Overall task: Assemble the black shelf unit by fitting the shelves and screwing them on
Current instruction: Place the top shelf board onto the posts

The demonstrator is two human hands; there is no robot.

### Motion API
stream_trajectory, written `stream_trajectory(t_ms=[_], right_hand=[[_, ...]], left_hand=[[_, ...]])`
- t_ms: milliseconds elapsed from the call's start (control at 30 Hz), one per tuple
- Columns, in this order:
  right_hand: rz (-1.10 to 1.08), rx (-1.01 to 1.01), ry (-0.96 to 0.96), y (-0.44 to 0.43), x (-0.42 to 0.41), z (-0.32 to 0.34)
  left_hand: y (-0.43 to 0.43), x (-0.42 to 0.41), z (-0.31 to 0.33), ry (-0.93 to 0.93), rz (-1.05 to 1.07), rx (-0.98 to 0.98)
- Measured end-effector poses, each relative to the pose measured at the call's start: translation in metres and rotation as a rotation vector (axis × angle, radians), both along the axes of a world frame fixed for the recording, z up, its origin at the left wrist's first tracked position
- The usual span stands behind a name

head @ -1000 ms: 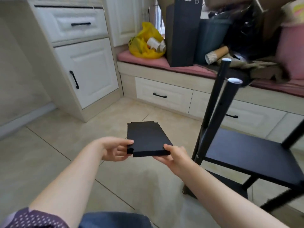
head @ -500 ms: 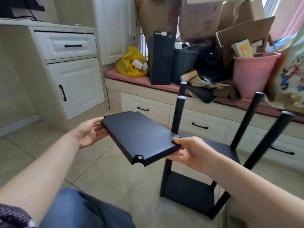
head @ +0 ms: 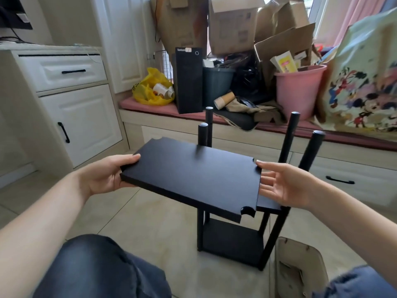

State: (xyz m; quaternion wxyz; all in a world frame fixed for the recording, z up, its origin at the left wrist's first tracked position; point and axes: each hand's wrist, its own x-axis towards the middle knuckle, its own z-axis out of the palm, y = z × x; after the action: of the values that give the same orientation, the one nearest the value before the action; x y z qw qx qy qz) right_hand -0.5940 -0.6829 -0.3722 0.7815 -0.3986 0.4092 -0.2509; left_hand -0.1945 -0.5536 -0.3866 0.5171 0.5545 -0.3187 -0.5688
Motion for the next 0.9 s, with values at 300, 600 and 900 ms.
stream_trajectory(t_ms=[300,600,900], right_hand=[[-0.010,-0.138,-0.002,0.024,-0.048,0.011],[-0.230,-0.574,0.107,0.018,-0.078,0.042],[-0.426,-0.643,0.220,-0.052,-0.082,0.095]], left_hand=[[-0.001,-0.057,0.021,0.000,-0.031,-0.125],[-0.031,-0.117,0.061,-0.241,0.141,-0.287],[-0.111,-0.124,0.101,-0.448,0.217,-0.280]])
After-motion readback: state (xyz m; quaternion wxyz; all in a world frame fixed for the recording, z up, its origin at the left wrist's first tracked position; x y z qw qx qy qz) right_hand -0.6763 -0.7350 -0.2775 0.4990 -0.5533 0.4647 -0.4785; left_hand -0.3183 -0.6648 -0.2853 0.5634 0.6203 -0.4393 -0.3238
